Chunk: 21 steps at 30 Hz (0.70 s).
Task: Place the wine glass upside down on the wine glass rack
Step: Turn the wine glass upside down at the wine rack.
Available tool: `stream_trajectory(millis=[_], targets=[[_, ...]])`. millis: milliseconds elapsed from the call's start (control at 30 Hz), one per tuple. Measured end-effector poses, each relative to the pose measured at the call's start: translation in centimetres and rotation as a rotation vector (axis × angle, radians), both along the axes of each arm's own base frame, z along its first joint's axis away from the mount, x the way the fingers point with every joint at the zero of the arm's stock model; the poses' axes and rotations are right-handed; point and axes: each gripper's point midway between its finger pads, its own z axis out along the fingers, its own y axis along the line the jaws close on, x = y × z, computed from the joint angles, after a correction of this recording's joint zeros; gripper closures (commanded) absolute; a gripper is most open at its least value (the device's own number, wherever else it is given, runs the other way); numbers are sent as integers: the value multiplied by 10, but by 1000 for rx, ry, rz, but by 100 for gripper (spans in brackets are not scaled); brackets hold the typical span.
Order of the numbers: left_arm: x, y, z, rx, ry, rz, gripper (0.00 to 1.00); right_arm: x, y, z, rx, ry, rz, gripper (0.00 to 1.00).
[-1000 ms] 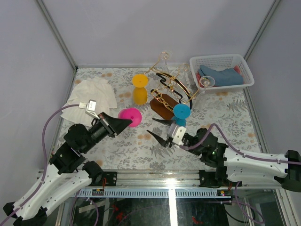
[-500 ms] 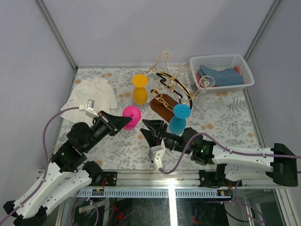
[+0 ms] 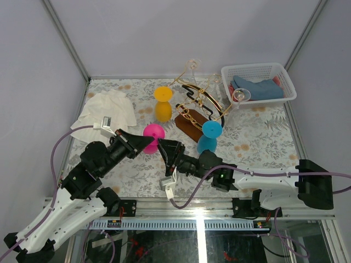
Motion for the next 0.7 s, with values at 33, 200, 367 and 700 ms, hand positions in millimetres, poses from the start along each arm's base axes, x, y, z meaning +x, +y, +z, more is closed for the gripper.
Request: stream_trajectory(millis=[33, 200, 367, 700], targets=[[0, 0, 0, 0, 0, 0, 100, 1, 1, 1, -1, -14, -8, 62], [1, -1, -2, 5, 5, 0, 100, 11, 4, 10, -8, -62, -58, 74], [1, -1, -1, 3, 2, -1, 99, 15, 5, 12, -20, -88, -88, 92], [1, -4, -5, 48, -21, -25, 71, 19, 4, 11, -33, -100, -115, 100]])
